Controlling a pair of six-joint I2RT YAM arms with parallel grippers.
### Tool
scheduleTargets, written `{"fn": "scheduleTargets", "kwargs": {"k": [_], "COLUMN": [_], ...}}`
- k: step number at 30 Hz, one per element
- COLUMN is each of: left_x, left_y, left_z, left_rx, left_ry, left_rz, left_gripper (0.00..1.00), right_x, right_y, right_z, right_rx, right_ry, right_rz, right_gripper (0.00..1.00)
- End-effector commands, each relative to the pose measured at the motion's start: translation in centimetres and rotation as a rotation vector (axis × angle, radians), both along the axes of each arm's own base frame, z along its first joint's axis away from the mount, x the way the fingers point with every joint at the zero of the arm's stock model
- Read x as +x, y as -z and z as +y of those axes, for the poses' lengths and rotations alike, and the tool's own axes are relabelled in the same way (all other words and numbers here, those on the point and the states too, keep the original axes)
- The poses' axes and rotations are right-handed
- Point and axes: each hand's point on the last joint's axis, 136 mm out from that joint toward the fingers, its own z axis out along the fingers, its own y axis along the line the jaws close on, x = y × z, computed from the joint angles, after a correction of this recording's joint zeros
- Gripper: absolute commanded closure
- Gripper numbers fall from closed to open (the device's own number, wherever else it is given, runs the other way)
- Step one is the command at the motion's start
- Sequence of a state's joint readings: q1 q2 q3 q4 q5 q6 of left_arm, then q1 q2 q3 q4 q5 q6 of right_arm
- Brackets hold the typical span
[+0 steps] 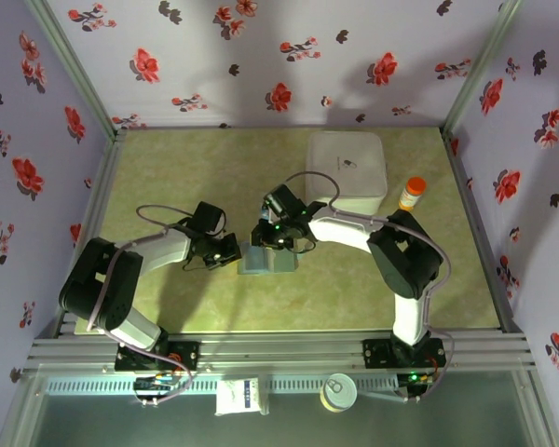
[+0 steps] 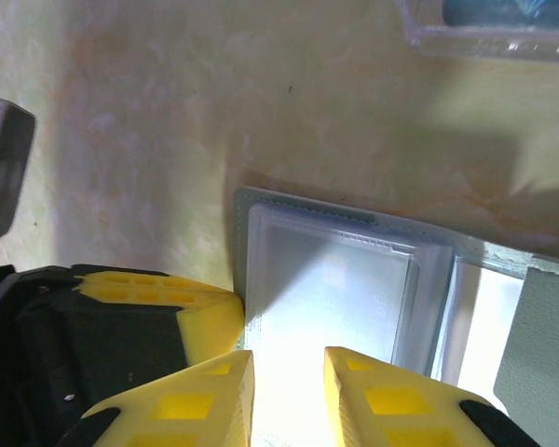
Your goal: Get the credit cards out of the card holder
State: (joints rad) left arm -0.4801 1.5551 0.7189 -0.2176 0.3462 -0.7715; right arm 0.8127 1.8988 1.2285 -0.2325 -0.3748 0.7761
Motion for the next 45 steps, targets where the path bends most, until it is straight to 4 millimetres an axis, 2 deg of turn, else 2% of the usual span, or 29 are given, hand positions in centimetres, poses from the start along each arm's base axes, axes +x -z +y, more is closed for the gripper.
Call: {"fn": "scheduleTargets", "kwargs": {"k": [1,27,45], "left_x": [-0.4,-0.5,-0.3], "left_y": [0.7,0.7,0.7], "left_z": [0.4,0.3,0.9], "left_rx": [0.044,0.044,0.081], "left_ry": [0.023,0.034,0.022], "left_rz": [0.013,0.016,0.020], "left_gripper": [0.95,0.95,0.86], "right_x": [-0.8,-2.2,-2.0], "right_y": [0.8,3.6,2.6], "right_z": [0.5,-0.6,-2.9], "right_rx": [-0.005,-0.098,-0.184], "right_ry": [0.002,-0.006,0.014], "right_rz": [0.056,0.111,0.050], "right_gripper": [0.77,0.75,0.75]}}
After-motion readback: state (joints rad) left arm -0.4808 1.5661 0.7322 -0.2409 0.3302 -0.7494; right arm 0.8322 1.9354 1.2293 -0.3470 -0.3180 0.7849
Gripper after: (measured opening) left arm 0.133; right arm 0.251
